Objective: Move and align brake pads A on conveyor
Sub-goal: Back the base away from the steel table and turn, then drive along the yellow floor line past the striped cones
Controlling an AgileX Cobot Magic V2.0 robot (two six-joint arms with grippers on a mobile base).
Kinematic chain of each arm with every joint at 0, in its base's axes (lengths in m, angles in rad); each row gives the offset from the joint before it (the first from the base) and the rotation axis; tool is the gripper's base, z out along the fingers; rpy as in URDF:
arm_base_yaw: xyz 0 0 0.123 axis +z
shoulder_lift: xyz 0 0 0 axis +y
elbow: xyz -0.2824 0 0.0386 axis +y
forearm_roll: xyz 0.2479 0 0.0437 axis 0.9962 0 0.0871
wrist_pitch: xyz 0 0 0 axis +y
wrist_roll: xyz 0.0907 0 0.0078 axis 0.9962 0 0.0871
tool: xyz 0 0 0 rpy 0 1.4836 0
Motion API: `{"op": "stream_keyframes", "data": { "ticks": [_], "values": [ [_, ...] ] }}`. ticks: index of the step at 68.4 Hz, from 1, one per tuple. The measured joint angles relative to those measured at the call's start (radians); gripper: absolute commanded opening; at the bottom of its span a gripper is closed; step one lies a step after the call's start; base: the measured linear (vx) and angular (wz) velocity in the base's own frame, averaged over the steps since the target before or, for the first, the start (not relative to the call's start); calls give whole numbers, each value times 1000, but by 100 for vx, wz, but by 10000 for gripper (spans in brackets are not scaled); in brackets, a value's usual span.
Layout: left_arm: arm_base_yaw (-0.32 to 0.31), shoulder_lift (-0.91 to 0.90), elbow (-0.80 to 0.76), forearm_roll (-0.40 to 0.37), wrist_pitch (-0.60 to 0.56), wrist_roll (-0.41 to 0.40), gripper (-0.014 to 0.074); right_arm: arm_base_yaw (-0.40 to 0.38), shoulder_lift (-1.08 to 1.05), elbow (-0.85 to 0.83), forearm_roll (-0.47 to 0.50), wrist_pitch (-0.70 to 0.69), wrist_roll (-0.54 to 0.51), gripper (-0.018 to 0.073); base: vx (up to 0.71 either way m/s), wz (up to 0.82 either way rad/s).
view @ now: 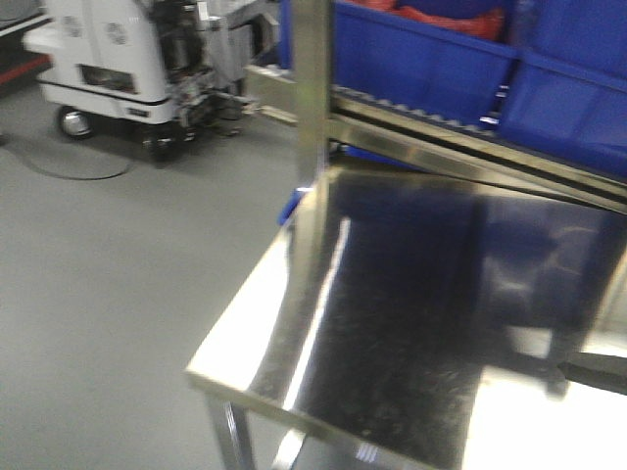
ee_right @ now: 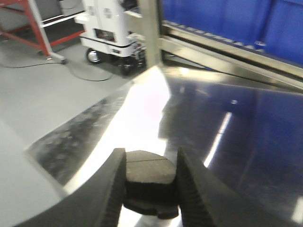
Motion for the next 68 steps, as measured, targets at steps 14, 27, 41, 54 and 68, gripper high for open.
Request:
{"op": "stream_keyframes", "data": {
  "ticks": [14,27,41,54,68],
  "values": [
    [0,0,0,0,0,0,-6,0,0,0,0,0,0,-4,-18,69],
    [0,0,0,0,0,0,-6,0,0,0,0,0,0,-4,-19,73],
    [0,0,0,0,0,0,-6,0,0,0,0,3,0,-4,-19,73],
    [0,0,0,0,0,0,-6,0,0,0,0,3,0,-4,-19,73],
    [0,0,0,0,0,0,-6,0,0,0,0,3,0,-4,-17,74]
  ]
}}
